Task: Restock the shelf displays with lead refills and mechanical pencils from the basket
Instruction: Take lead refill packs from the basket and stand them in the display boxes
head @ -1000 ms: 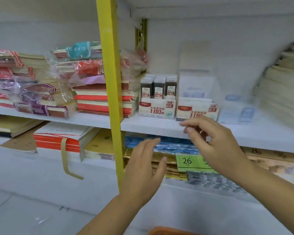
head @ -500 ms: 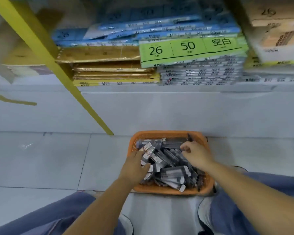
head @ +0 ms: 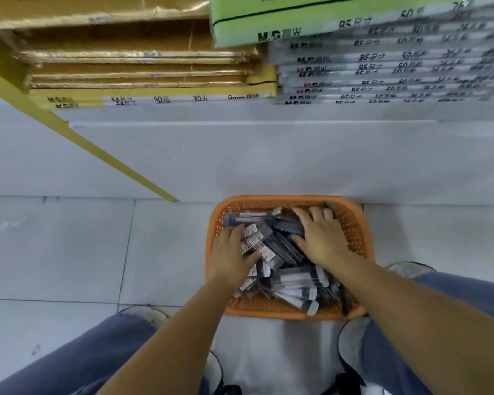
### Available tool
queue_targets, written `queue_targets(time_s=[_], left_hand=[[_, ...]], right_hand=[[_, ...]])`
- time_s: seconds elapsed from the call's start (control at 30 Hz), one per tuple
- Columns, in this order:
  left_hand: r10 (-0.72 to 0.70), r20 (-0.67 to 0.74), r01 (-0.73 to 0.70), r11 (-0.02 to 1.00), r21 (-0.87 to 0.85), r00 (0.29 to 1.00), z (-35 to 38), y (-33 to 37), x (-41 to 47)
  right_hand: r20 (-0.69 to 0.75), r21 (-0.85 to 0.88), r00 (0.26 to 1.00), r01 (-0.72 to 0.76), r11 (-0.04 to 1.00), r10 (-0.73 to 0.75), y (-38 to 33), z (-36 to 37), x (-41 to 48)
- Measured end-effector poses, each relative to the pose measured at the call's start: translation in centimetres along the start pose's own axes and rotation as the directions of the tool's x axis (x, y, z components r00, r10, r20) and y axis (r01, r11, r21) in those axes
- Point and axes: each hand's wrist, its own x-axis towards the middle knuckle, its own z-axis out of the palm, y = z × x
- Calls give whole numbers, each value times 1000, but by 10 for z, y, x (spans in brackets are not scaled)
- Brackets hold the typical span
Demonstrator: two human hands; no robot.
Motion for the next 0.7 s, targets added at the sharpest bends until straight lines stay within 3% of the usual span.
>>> queue_targets(time_s=[0.2, 0.5, 0.7], left_hand=[[-105, 81, 117, 981, -156, 991, 5, 6, 9], [-97, 64, 109, 966, -235, 993, -14, 4, -3], [-210, 160, 263, 825, -500, 964, -20, 2, -28]], right_hand=[[42, -37, 999, 2, 999, 0, 0, -2, 0], [159, 311, 985, 9, 950, -62, 8, -27, -6], [232, 371, 971, -30, 928, -61, 14, -34, -14]])
